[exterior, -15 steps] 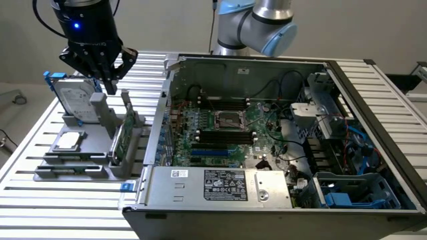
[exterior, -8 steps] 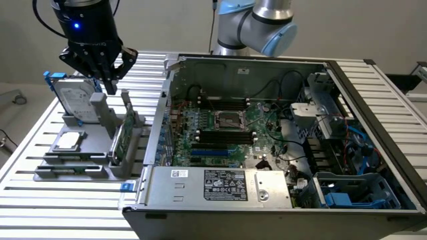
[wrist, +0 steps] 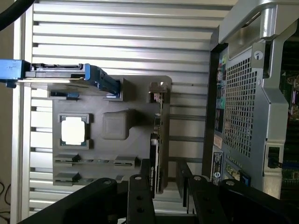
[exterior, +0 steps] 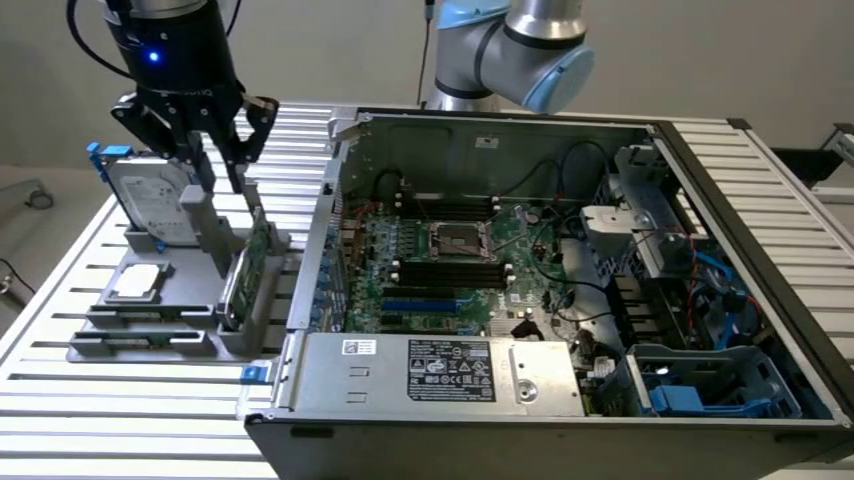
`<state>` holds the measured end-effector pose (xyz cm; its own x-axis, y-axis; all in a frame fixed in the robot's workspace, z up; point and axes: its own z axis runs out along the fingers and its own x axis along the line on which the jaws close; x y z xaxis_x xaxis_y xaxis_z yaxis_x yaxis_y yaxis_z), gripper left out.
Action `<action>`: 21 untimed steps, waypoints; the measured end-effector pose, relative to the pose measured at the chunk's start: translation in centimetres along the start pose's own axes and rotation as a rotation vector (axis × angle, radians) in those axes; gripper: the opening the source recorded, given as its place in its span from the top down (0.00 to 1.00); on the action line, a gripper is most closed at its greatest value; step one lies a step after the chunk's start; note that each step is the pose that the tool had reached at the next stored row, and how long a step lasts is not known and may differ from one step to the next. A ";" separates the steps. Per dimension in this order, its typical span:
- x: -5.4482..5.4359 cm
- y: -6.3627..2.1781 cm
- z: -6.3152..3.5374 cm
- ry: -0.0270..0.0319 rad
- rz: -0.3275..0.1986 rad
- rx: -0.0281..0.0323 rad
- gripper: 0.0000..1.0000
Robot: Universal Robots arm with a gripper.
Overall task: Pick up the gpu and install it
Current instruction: 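Pick up the gpu and move the gpu toward the slot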
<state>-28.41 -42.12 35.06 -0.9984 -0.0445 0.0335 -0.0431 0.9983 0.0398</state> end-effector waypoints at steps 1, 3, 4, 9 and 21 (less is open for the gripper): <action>0.0 -0.01 0.18 0.0000 -0.001 0.0002 0.64; 0.0 -0.03 0.54 0.0002 -0.003 0.0004 0.64; 0.0 -0.04 0.72 0.0003 -0.005 0.0005 0.64; 0.0 -0.17 1.64 0.0003 -0.008 0.0006 0.64; 1.1 -1.00 3.82 -0.0012 -0.008 0.0008 0.64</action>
<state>-29.61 -43.02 31.24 -0.9981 -0.0525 0.0320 -0.0512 0.9979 0.0392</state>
